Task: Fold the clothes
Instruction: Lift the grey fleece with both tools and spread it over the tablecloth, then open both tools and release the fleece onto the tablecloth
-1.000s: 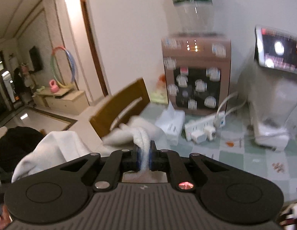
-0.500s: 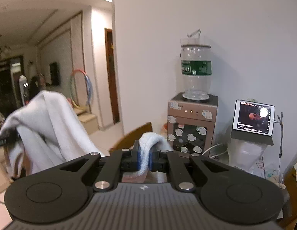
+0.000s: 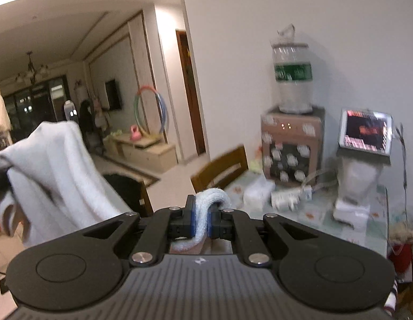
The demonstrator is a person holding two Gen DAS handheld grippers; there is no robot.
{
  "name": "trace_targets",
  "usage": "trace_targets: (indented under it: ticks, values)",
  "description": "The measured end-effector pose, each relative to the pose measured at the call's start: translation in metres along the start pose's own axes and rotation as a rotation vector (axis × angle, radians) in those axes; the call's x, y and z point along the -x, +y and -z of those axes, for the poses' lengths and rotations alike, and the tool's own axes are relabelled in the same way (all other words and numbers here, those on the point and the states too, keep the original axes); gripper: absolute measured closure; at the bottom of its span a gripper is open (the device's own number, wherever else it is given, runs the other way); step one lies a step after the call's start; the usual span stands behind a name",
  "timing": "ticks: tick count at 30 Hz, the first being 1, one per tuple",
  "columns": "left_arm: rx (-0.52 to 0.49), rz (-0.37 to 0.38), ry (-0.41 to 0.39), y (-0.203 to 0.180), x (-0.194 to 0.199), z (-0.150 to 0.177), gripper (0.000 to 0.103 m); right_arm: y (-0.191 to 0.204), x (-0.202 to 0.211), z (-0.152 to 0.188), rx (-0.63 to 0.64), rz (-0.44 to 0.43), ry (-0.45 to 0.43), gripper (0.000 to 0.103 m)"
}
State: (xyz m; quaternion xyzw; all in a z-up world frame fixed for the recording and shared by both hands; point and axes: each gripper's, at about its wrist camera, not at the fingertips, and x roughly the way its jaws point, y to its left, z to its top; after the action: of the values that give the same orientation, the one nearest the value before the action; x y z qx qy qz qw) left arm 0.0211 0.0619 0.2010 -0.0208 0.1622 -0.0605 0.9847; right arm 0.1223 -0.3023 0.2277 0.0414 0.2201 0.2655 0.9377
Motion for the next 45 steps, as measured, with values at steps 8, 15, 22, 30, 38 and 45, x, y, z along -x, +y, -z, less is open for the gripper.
trace_targets:
  ticks: [8, 15, 22, 30, 38, 45]
  values:
    - [0.0, 0.064, 0.219, -0.041, -0.011, 0.098, 0.072, -0.043, 0.021, 0.084, -0.052, 0.084, 0.137, 0.094]
    - [-0.037, 0.139, 0.347, -0.075, -0.021, 0.164, 0.071, -0.077, 0.037, 0.147, -0.081, 0.178, 0.239, 0.094]
    - [-0.12, 0.224, 0.443, -0.117, -0.034, 0.211, 0.071, -0.103, 0.049, 0.21, -0.129, 0.275, 0.34, 0.093]
    - [-0.219, 0.325, 0.508, -0.159, -0.048, 0.256, 0.069, -0.134, 0.041, 0.275, -0.199, 0.374, 0.424, 0.093]
    - [-0.272, 0.382, 0.547, -0.179, -0.068, 0.285, 0.065, -0.158, 0.028, 0.33, -0.271, 0.461, 0.465, 0.092]
    - [-0.287, 0.417, 0.584, -0.179, -0.071, 0.28, 0.051, -0.165, 0.029, 0.345, -0.31, 0.506, 0.454, 0.07]
